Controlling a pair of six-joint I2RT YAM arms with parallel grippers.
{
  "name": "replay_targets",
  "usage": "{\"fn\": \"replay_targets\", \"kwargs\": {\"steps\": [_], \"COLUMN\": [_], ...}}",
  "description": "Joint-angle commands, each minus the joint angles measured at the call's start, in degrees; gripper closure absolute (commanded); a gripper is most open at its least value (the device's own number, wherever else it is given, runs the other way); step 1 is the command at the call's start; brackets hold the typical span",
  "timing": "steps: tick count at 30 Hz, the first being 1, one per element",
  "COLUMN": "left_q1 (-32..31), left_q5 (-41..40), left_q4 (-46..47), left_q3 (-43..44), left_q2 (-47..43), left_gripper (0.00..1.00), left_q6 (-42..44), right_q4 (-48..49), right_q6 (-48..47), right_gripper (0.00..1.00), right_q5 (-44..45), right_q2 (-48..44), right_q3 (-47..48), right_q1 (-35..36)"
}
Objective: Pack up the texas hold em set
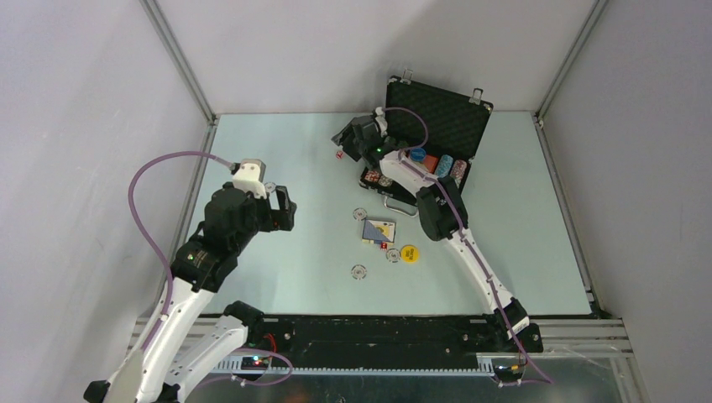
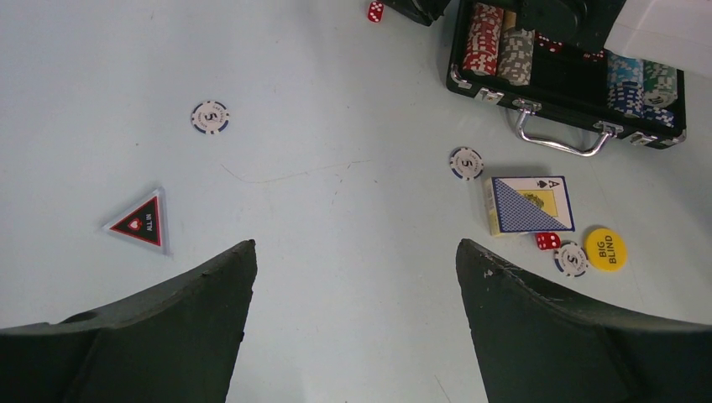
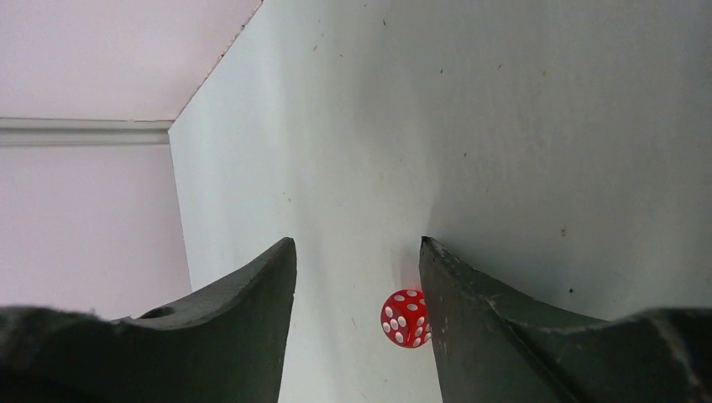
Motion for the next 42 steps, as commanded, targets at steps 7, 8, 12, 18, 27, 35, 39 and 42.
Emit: {"fn": "replay_targets", "kwargs": {"steps": [7,8,12,18,27,35,39,42], "left_q1": [0.56,0.57,0.56,0.53,0.55,0.52,0.59,0.63], "left_q5": [1.13,1.13,1.32,1.39,1.73,1.96,2.0,2.09], "left_q4": [2.15,2.14,2.14,2.19,2.25,2.22,2.22,2.28], "left_q3": [-0.71,-0.69,-0.71,-0.69,-0.78,-0.85,-0.78,-0.82], "left_q2": [0.06,0.09,0.14,0.25,0.53,0.64,0.69,0.73], "left_gripper": [0.06,0.06,0.06,0.06,0.06,0.06,0.06,0.06], "left_q6": [1.11,1.11,1.17,1.2,1.2,1.2,1.29,1.29], "right_q4": [-0.19,-0.56,-1.2,-0.7,1.18,-0.38,-1.7,-2.68], "right_q6": [-1.03,-1.62,-2.84,-3.06,-3.19,-6.11,-7.89,-9.25], "right_gripper": [0.49,0.49,0.5,0.5,0.51,0.52,0.52,0.52], "right_q5": [-7.39,-7.9,-11.62,-15.64,-22.8,-25.6,-27.54,-28.18], "right_q2": [1.53,1.5,1.58,1.74,3.07,3.16,3.08,2.95], "right_q3": [1.82,1.83,1.16,0.41,0.71,1.83,2.04,2.05], "right_q1": [-1.14,-1.33,-1.5,-1.9,-3.17,-2.82,-2.18,-1.6]}}
